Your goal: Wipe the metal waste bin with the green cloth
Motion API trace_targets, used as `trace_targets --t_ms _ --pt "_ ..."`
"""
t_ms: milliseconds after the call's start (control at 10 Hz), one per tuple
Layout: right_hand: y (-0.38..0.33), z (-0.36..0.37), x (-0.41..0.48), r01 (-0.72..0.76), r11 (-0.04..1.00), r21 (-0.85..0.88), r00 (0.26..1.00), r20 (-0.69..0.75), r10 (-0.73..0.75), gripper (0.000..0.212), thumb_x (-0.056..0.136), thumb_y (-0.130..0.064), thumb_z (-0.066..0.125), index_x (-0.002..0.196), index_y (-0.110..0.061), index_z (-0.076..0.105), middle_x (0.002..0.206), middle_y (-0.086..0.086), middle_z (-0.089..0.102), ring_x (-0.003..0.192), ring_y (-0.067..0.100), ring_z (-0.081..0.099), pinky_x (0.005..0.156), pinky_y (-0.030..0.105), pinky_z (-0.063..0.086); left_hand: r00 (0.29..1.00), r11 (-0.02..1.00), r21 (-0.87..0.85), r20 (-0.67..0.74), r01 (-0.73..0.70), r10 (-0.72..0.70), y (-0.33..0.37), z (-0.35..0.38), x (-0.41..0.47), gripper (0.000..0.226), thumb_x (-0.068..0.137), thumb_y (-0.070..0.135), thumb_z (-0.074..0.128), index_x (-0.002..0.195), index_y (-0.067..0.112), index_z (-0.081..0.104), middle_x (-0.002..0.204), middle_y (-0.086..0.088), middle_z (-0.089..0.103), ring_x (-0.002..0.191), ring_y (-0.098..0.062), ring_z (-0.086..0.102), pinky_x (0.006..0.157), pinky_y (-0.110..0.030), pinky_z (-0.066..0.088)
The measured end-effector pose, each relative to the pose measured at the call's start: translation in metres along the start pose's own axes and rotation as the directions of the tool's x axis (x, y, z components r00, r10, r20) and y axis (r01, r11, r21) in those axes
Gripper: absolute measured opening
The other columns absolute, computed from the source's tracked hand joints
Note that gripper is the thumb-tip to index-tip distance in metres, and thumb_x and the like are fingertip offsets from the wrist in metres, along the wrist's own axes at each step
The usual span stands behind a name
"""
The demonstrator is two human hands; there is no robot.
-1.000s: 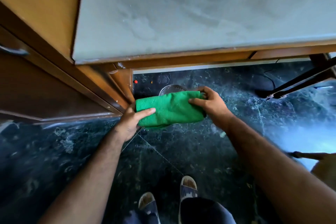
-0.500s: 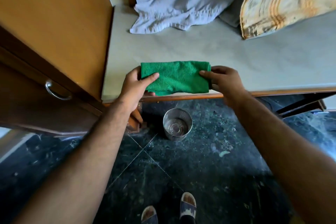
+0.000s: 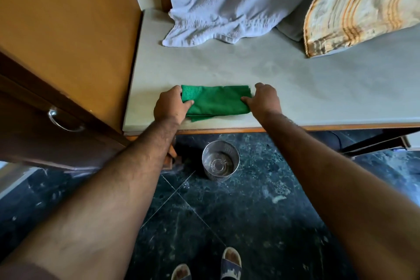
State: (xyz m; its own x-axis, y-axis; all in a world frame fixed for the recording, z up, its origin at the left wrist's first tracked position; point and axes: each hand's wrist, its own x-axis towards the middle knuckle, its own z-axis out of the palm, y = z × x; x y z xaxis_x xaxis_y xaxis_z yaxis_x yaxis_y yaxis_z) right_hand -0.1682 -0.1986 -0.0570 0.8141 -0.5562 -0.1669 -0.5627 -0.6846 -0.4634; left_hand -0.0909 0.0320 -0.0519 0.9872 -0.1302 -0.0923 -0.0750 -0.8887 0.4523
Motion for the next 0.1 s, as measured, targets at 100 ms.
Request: trace_targets --t_ms 100 --pt "-0.0045 -0.0147 -0.0108 0.054 0.994 -0.096 0.995 -0.074 -0.061 0.077 0.093 -0.049 0.058 0.148 0.0 0.031 0.147 0.02 0.044 0.135 0.038 0.04 0.106 0.049 0.038 0.998 0.986 0.152 -0.022 -0.06 0.064 0.01 -0.0117 -0.0043 0.063 0.085 0.046 0.072 0.131 0.011 0.048 0.129 -0.014 0.059 0.119 -0.035 0.057 0.086 -0.046 0.052"
